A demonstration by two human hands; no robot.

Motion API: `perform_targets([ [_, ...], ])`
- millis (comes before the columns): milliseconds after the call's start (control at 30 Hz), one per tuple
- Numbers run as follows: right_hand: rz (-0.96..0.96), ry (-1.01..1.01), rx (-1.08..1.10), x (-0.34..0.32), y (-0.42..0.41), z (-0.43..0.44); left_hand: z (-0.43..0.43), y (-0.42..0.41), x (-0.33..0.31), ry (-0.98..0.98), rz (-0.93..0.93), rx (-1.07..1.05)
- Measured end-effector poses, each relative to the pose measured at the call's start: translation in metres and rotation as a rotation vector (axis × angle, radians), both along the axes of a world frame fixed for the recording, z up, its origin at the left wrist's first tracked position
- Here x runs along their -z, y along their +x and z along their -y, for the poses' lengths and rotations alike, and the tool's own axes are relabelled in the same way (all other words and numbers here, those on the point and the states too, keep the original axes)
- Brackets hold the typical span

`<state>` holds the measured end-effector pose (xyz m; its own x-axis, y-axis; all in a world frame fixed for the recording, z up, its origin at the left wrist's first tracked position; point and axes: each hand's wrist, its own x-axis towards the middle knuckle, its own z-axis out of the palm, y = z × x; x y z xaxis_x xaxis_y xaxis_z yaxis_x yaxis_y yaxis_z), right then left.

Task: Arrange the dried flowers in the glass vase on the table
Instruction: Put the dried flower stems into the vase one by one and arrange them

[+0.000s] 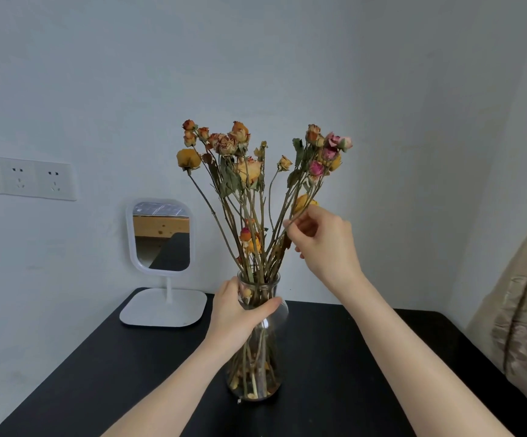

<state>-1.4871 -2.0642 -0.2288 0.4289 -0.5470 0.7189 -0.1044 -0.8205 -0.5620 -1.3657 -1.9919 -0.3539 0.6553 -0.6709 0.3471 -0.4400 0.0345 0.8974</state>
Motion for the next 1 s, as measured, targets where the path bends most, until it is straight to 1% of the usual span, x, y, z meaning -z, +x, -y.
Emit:
perform_targets([
  [200, -0.075, 0.005, 0.029, 0.012, 0.003, 0.0, -0.001, -0.001, -0.001, -0.014, 0.01, 0.0],
  [400, 0.001, -0.038, 0.128, 0.003, 0.006, -0.004, 0.001, 0.0, 0.0, 0.001, 0.013, -0.011],
  [533, 0.016, 0.034, 0.104, 0.002, 0.008, -0.003, 0.002, 0.001, 0.001, 0.01, 0.012, -0.018],
  [600, -0.001, 0.057, 0.106, 0.002, 0.009, -0.003, 0.002, 0.001, 0.001, 0.004, 0.008, -0.015],
  [833, -0.088, 0.02, 0.159, 0.007, 0.012, -0.003, 0.001, -0.001, 0.0, 0.019, 0.006, -0.031],
  [1000, -0.141, 0.041, 0.185, 0.018, 0.013, -0.005, 0.001, -0.008, -0.002, 0.009, 0.022, -0.085],
])
